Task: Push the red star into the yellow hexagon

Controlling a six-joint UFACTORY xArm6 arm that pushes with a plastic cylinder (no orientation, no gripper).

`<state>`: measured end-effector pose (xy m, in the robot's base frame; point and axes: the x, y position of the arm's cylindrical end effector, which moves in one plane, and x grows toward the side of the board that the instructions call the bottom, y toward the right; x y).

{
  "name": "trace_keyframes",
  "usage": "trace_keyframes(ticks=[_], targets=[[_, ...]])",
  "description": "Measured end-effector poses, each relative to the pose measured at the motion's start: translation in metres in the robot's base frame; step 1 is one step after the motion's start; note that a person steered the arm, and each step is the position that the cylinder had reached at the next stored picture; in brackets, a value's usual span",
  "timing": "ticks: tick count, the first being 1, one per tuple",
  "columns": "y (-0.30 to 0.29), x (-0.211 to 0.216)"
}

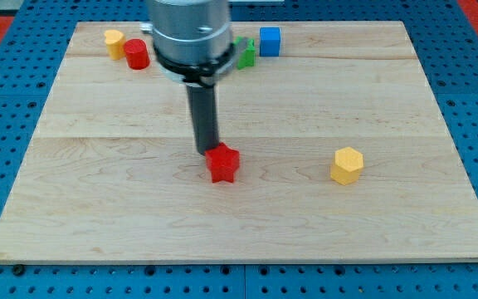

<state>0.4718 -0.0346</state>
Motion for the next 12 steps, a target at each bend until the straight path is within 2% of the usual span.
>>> trace_keyframes(ticks=[3, 5, 7, 9, 10, 12], targets=[[-0.027, 0.016], [-0.005, 0.051], [0.017, 0.054], [-0.016, 0.049], [-0.017, 0.034], [0.048, 0.025]])
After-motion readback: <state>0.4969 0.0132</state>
